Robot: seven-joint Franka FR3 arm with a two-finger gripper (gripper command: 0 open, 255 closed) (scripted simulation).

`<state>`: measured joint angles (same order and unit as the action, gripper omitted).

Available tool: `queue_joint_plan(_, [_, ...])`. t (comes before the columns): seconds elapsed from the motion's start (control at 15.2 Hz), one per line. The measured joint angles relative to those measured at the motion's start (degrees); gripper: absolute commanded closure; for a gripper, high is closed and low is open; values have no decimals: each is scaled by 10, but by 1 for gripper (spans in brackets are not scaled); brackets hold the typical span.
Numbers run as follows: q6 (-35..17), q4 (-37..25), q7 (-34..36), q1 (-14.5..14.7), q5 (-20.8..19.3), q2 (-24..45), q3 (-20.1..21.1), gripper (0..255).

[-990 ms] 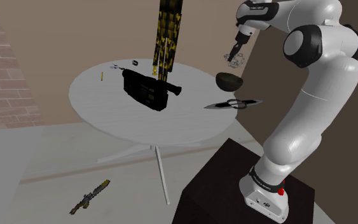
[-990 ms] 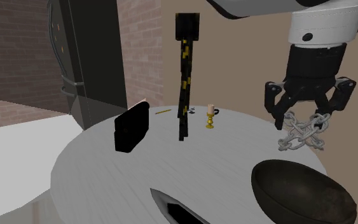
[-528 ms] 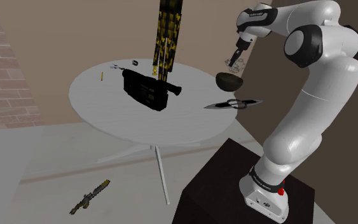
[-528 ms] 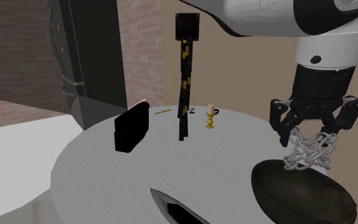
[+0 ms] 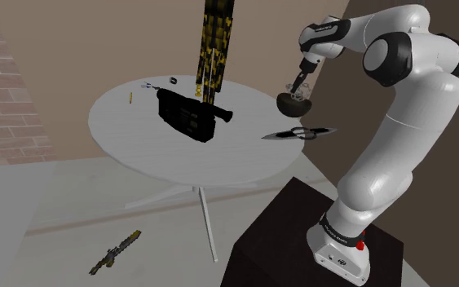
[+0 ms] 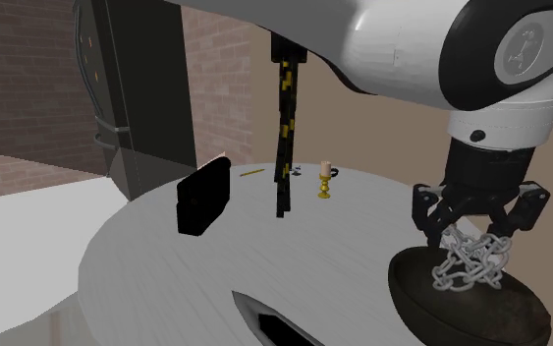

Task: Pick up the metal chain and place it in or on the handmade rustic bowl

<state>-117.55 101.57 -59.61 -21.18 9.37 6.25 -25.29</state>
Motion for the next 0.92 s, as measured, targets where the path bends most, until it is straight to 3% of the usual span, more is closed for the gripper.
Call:
queue_joint_plan(0.46, [-7,6,-1,0,1,1,0,255])
queue_joint_plan(0.53, [-7,6,-1,0,1,1,0,0])
queue_joint_plan(0.92, [-7,6,-1,0,1,1,0,0])
